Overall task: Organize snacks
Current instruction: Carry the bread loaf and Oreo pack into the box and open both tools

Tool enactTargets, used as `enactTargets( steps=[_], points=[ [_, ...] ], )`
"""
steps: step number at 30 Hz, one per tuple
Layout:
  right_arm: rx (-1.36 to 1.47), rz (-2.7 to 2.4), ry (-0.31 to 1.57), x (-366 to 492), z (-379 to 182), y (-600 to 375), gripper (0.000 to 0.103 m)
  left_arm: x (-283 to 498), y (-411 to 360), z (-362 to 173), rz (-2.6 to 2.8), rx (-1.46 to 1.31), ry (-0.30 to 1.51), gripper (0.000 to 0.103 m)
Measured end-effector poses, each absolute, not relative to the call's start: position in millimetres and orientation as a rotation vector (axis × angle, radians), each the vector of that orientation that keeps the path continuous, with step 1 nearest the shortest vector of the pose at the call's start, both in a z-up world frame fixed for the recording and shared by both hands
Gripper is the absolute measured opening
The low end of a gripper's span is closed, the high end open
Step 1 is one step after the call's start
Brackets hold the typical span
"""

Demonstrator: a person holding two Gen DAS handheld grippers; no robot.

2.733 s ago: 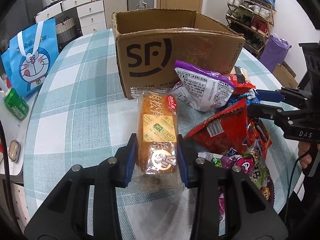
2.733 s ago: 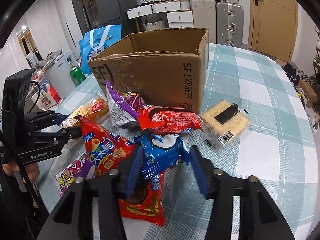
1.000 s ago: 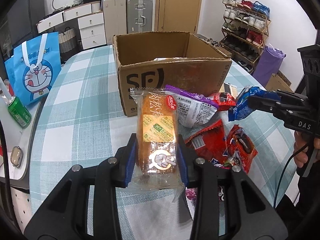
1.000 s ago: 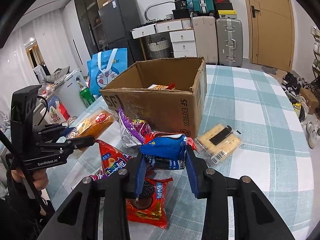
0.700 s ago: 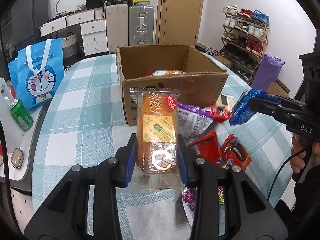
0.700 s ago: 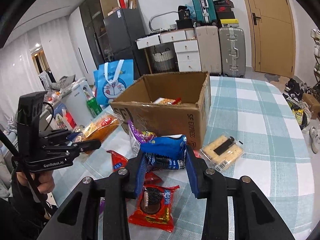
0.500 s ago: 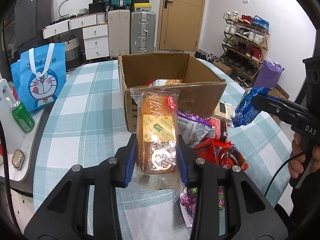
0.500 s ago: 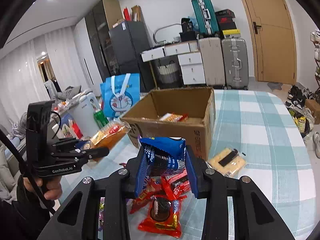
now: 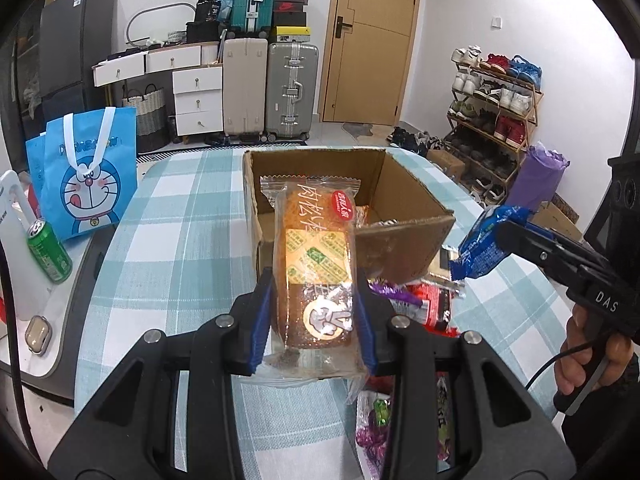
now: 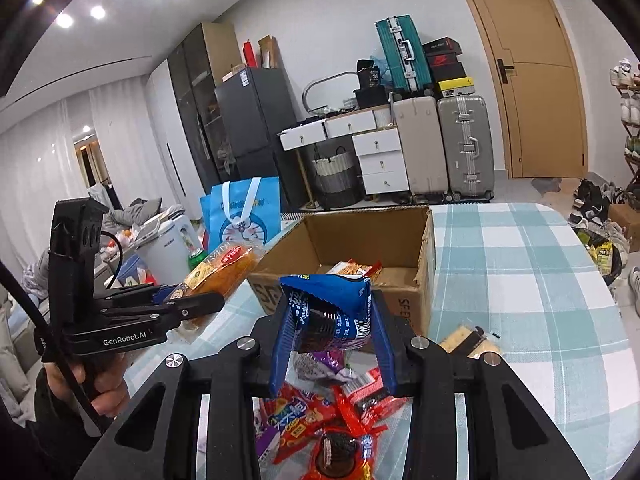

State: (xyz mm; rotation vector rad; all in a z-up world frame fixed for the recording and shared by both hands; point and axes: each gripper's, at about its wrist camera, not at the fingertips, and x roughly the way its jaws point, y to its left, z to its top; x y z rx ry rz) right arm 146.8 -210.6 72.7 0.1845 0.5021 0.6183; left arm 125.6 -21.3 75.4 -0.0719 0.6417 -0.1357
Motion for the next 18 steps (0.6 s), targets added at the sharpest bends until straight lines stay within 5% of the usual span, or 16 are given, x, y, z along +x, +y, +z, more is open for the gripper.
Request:
enactTargets(
  steps=[18],
  points=[
    [0.267,0.564,0.519,208,93,-203,0.036,197,-48,96,-0.083,-0.034,0.647,0.034]
  ],
)
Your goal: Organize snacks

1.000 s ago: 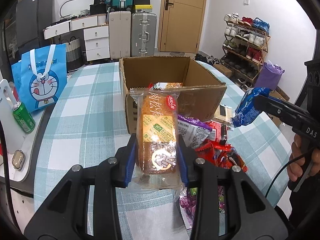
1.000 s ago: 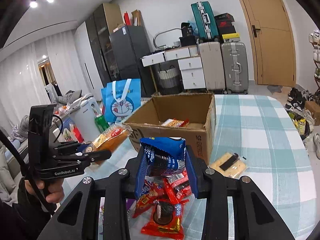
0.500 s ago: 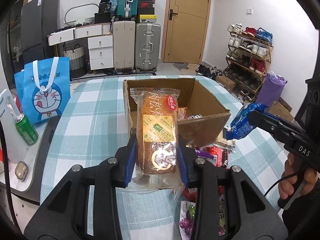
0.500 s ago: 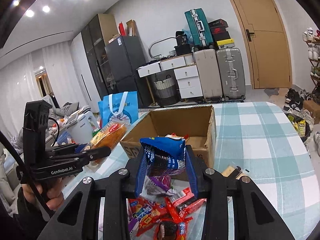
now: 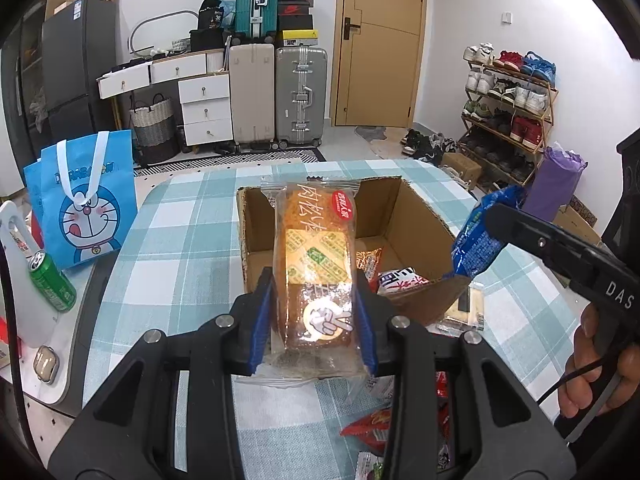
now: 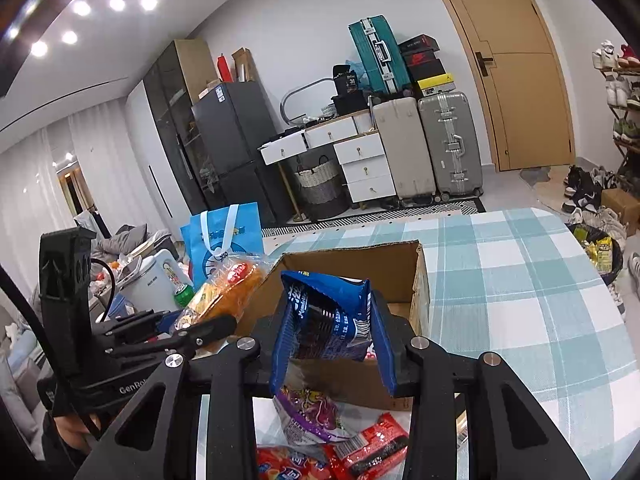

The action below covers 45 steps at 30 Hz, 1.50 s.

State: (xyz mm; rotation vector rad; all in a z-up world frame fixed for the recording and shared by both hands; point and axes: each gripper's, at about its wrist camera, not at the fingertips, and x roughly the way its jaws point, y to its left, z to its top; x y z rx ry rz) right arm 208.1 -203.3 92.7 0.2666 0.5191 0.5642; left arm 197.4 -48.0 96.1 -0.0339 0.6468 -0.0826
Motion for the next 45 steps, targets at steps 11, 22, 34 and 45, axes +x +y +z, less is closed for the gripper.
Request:
enactTargets(
  steps=[11,22,34,45],
  points=[
    [0.282,0.540,0.538,232,93,-195,0.036,233,-33,80,-0.034,-0.092,0.686,0.034],
    [0.278,0.470,0.579,254,89,-199,0.067,238,-34,79,-0.008,-0.060,0.659,0.058],
    [0.244,0.491,0.647,228,76,-224,0.102,186,-36,80,-0.028,-0.026,0.644,0.102],
    [0.175,0.495,0.716,182,60,-237,0.102,128,-34,63,-0.046,-0.034,0.685,0.102]
  ],
)
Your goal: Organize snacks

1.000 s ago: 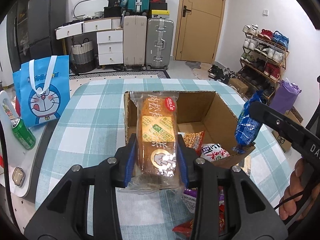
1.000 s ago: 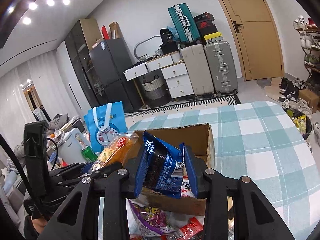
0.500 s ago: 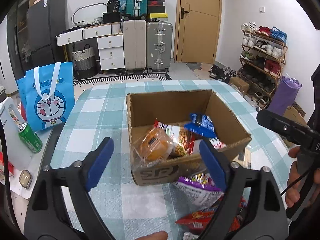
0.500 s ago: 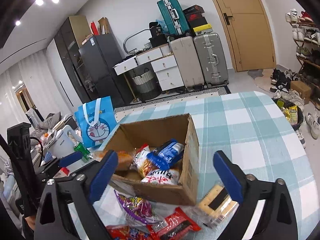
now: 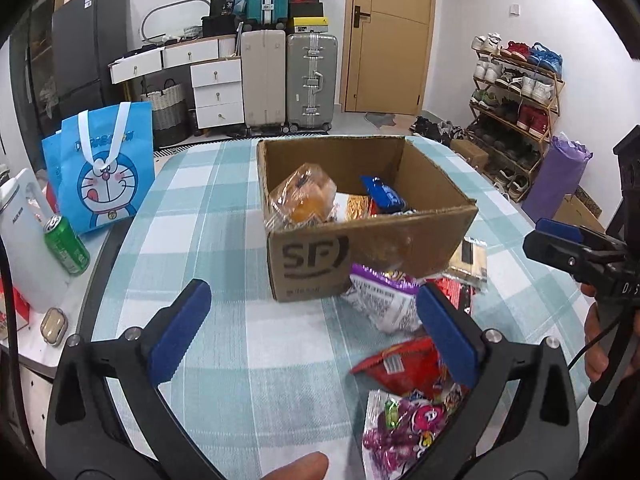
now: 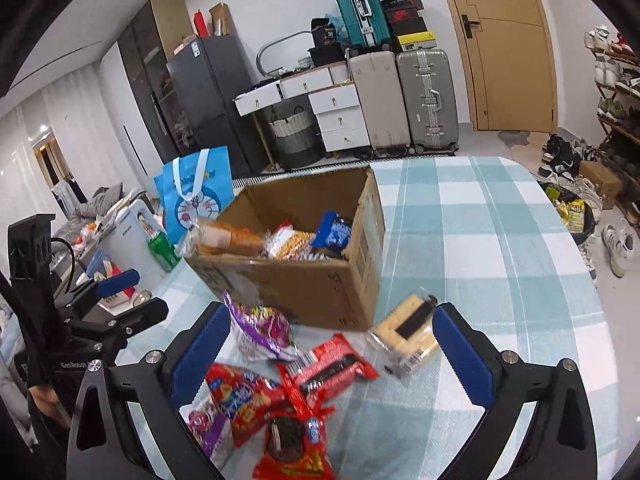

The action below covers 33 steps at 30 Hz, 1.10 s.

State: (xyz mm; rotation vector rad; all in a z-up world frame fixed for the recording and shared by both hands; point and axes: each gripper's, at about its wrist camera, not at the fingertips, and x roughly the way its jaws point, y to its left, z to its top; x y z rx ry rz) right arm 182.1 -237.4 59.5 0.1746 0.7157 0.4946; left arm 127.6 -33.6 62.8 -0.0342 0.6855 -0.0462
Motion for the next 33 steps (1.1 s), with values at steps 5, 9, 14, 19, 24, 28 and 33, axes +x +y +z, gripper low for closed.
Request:
enactTargets(
  steps=[5,9,14,19,24,28,33],
  points=[
    [0.162,0.495,0.748,166,51,-242,0.102,106,-37,54,-0.068,-0.051,0.698,0.102],
    [0.140,0.490,0.773,159,49,-240,0.102,95,-42,50,-0.070,-0.021,0.716,0.102],
    [0.097,0.503,0.800,148,45,-236,0.102,83,-45,45,-0.073,-0.026,0.748,0.102],
    [0.044,0.512,0.836,138,38,-227,0.102,75,-48,38,-0.080,-0.031,0.778,0.102],
    [0.014,0.517,0.881,137,25,-218,0.103,71,-57,35,-0.107,-0.024,0.798,0.102],
    [-0.027,0.521,0.915,137,16,-210,0.102,69,-69,32,-0.128,0.028,0.810,0.102],
    [-0.068,0.525,0.945,139,6,-204,0.103,71,-76,26,-0.147,0.042,0.830,0.102]
  ],
)
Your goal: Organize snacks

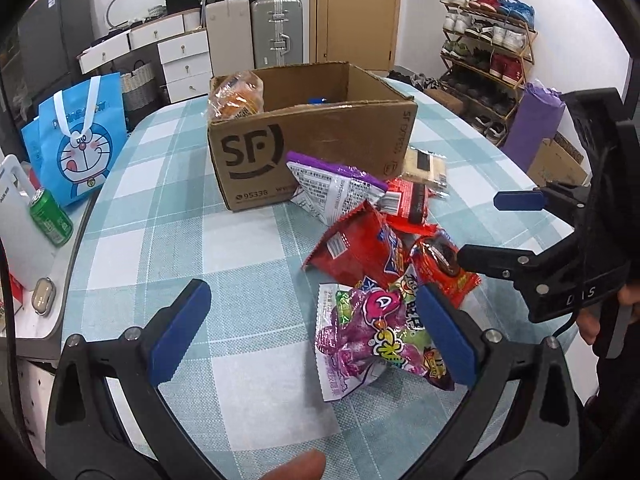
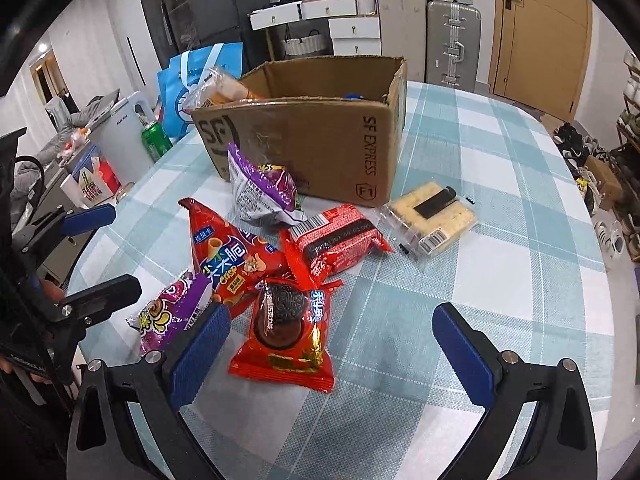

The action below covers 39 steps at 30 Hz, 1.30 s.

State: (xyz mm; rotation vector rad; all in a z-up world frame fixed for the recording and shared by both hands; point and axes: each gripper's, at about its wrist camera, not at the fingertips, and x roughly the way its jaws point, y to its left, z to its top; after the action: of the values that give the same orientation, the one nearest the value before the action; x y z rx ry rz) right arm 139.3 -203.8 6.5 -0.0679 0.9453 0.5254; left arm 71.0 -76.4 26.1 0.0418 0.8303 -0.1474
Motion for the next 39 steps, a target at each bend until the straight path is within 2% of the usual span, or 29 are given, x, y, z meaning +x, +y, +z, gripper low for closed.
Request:
enactTargets(
  steps=[17,39],
  points=[
    [-0.159,0.512,1.026,146,-27,-181,0.103,79,-73,17,-0.147,0.033,0.865,0.102],
    [-0.175,0.483,1.030,151,-29,-203,0.103,88,-93,-18,-0.267,-0.008,0.998,0.102]
  ],
)
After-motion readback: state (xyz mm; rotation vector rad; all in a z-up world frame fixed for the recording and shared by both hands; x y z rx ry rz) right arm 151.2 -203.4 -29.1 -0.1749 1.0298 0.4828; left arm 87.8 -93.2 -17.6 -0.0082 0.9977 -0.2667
